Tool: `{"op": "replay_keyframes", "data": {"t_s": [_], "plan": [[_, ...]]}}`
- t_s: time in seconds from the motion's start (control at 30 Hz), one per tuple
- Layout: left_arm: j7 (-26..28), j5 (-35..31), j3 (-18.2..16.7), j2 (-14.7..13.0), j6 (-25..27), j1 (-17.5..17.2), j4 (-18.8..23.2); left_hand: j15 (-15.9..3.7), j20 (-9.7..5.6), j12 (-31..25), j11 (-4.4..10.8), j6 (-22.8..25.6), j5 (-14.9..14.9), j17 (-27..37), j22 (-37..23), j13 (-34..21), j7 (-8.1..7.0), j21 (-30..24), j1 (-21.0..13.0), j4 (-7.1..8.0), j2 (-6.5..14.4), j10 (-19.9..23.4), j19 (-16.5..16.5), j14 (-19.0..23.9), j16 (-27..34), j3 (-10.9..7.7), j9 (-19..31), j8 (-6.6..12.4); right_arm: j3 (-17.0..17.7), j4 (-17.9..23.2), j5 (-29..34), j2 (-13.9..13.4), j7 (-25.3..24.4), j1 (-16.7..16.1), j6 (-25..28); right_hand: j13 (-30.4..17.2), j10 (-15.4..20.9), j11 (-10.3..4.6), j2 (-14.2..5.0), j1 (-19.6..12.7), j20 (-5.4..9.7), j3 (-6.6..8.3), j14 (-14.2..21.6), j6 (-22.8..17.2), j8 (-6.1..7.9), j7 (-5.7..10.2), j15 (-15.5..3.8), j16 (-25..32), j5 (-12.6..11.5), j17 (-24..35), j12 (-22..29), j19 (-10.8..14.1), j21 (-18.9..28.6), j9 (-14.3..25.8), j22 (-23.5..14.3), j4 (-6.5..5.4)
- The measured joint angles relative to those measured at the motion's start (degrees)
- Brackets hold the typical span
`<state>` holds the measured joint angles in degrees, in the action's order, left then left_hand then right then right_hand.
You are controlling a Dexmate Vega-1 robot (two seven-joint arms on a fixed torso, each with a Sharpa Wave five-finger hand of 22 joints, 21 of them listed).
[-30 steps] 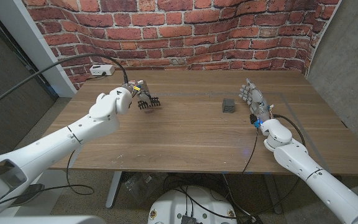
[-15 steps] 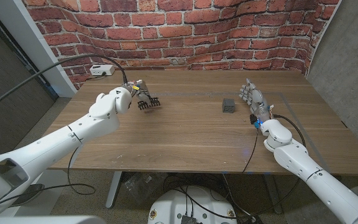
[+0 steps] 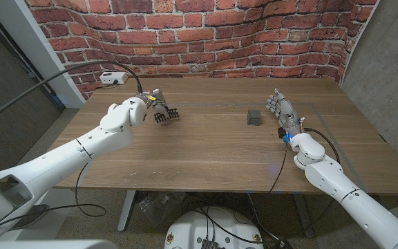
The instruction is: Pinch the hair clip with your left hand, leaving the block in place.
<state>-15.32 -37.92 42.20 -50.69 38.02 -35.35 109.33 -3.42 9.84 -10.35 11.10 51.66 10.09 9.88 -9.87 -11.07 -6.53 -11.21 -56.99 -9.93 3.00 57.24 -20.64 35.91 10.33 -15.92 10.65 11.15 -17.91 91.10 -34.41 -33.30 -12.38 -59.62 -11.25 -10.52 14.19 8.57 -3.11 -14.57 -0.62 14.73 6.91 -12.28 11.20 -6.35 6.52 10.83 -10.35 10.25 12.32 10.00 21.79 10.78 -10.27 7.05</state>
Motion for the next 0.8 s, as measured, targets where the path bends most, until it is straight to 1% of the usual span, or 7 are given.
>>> {"op": "replay_keyframes", "data": {"t_s": [0.03, 0.1, 0.2, 0.37, 0.57, 0.67, 0.8], "plan": [[-0.1, -0.1, 0.1, -0.1, 0.1, 0.1, 0.0, 0.08, 0.21, 0.0, 0.06, -0.1, 0.0, 0.0, 0.0, 0.0, 0.09, 0.2, 0.1, 0.17, -0.1, -0.1, 0.2, -0.3, 0.0, 0.16, 0.0, -0.26, 0.0, 0.0, 0.0, 0.0, 0.0, 0.0, 0.0, 0.0, 0.0, 0.00, 0.00, 0.0, 0.00, 0.08, 0.0, 0.0, 0.00, 0.00, 0.00, 0.0, 0.0, 0.0, 0.0, 0.0, 0.0, 0.0, 0.0, 0.07], [-0.3, -0.2, 0.3, -0.2, 0.2, 0.2, 0.0, -0.04, 0.43, 0.2, 0.28, -0.7, 0.0, 0.0, 0.0, 0.0, 0.12, 0.2, 1.2, 3.72, -1.2, -0.3, 0.4, -0.8, 0.0, -2.78, 0.1, -0.44, 0.0, 0.0, 0.0, 0.0, 0.0, 0.0, 0.0, 0.0, 0.0, 0.00, 0.00, 0.0, 0.00, 0.08, 0.0, 0.0, 0.00, 0.00, 0.00, 0.0, 0.0, 0.0, 0.0, 0.0, 0.0, 0.0, 0.0, 0.08], [-0.6, -0.5, 0.4, -0.2, 0.3, 0.3, 0.1, 0.15, 0.61, 0.2, 0.71, -1.4, 0.0, 0.1, -0.1, 0.0, 0.16, 0.2, 1.8, 4.60, -1.7, -0.7, 0.6, -1.4, 0.0, -3.32, 0.2, -0.44, 0.0, 0.0, 0.0, 0.0, 0.0, 0.0, -0.1, 0.0, 0.0, 0.00, -0.23, -0.2, 0.00, 0.07, 0.0, 0.0, 0.00, 0.00, 0.00, 0.0, 0.0, 0.0, 0.0, 0.0, 0.0, 0.0, 0.0, 0.08], [-1.1, -0.8, 0.7, -0.3, 0.6, 0.5, 0.1, 0.15, 0.60, 0.2, 1.18, -2.5, 0.0, 0.1, -0.1, 0.0, 0.61, 0.2, 2.4, 4.98, -2.4, -1.2, 1.2, -2.0, 0.0, -3.07, 0.2, -0.44, 0.0, 0.0, -0.1, 0.1, 0.0, -0.1, -0.2, 0.0, 0.0, 0.00, -0.23, -0.2, 0.00, 0.07, 0.0, 0.0, 0.00, 0.00, 0.00, 0.0, 0.0, 0.0, 0.0, 0.0, -0.4, 0.0, 0.0, 0.07], [-2.3, -1.5, 1.2, -0.4, 0.7, 0.9, 0.1, 0.36, 1.44, 0.2, 1.20, -5.7, 0.0, 0.1, -0.1, 0.0, 0.27, 0.4, 4.2, 5.61, -2.6, -4.3, 2.1, -3.8, 0.0, -2.44, 0.2, -0.79, 0.0, 0.0, -0.1, 0.1, 0.0, -0.2, -0.3, 0.0, 0.0, 0.00, -0.23, -0.2, 0.00, 0.07, 0.0, 0.0, 0.00, 0.00, 0.00, 0.0, 0.0, 0.0, 0.0, 0.0, -0.5, 0.0, 0.0, 0.07], [-3.1, -1.9, 1.6, -0.5, 0.6, 1.3, 0.1, 0.58, 1.44, 0.2, 1.20, -6.9, 0.0, 0.1, -0.1, 0.0, -0.12, 0.4, 4.7, 5.81, -3.1, -5.3, 2.7, -4.6, 0.0, -2.23, 0.2, -0.79, 0.0, 0.0, -0.1, 0.1, 0.0, -0.3, -0.3, 0.0, 0.3, -0.31, -0.23, -0.2, 0.00, 0.07, 0.0, 0.0, 0.00, 0.00, 0.00, 0.0, 0.0, 0.0, 0.0, 0.0, -0.5, 0.0, 0.0, 0.07], [-4.5, -2.7, 2.2, -0.5, 0.6, 1.9, -0.1, 0.64, 2.08, 0.1, 1.14, -8.7, 0.3, 0.1, -0.1, -0.3, -0.02, 0.6, 5.9, 6.40, -3.2, -7.1, 3.8, -6.6, 0.0, -1.81, 0.2, -0.78, 0.0, 0.1, -0.1, 0.1, 0.0, -0.4, -0.3, 0.0, 0.3, -0.31, -0.23, -0.2, 0.00, 0.06, 0.0, 0.0, 0.00, 0.00, 0.00, 0.0, 0.0, 0.0, 0.0, 0.0, -0.5, 0.0, 0.0, 0.06]]}}
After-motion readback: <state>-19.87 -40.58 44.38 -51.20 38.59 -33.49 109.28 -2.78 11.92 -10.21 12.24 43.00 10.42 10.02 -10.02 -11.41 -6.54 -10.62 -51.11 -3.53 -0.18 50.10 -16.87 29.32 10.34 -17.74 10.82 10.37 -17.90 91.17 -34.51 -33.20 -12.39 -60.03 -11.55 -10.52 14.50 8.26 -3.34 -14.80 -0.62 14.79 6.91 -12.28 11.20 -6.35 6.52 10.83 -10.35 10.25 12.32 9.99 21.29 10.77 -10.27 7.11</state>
